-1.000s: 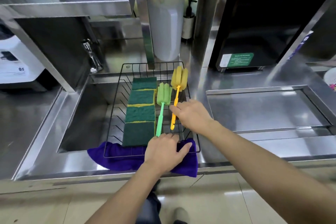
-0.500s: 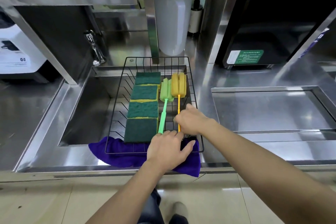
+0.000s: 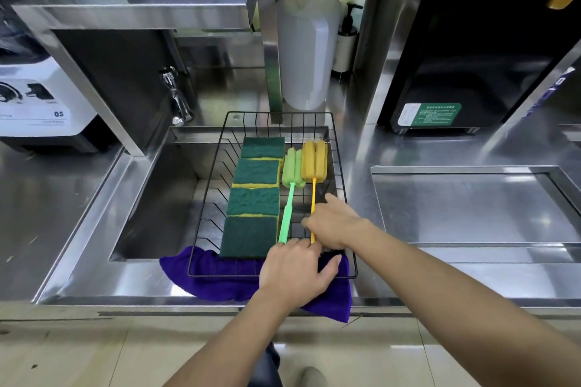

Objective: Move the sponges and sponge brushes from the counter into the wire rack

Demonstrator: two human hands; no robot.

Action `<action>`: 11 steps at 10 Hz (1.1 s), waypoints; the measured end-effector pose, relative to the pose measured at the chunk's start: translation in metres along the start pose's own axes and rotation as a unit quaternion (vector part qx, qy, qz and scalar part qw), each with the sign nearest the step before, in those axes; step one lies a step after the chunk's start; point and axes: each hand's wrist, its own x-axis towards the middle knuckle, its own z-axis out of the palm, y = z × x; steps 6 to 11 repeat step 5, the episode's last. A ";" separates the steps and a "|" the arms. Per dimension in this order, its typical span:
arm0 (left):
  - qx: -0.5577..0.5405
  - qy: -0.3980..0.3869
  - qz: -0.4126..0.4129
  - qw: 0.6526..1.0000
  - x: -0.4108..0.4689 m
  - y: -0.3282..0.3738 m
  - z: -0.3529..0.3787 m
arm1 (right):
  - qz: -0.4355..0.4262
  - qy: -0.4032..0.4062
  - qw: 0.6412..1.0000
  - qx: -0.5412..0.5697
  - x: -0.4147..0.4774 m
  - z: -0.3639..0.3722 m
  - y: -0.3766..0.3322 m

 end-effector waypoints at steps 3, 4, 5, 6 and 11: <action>-0.058 0.009 -0.084 0.995 0.006 -0.001 -0.014 | 0.087 0.129 0.955 0.251 -0.036 -0.066 0.043; -0.057 0.091 -0.120 0.987 0.032 -0.011 -0.056 | 0.121 0.234 0.921 0.287 -0.067 -0.117 0.070; -0.093 0.226 -0.093 0.965 0.060 -0.024 -0.116 | 0.138 0.387 0.850 0.331 -0.110 -0.159 0.090; -0.093 0.226 -0.093 0.965 0.060 -0.024 -0.116 | 0.138 0.387 0.850 0.331 -0.110 -0.159 0.090; -0.093 0.226 -0.093 0.965 0.060 -0.024 -0.116 | 0.138 0.387 0.850 0.331 -0.110 -0.159 0.090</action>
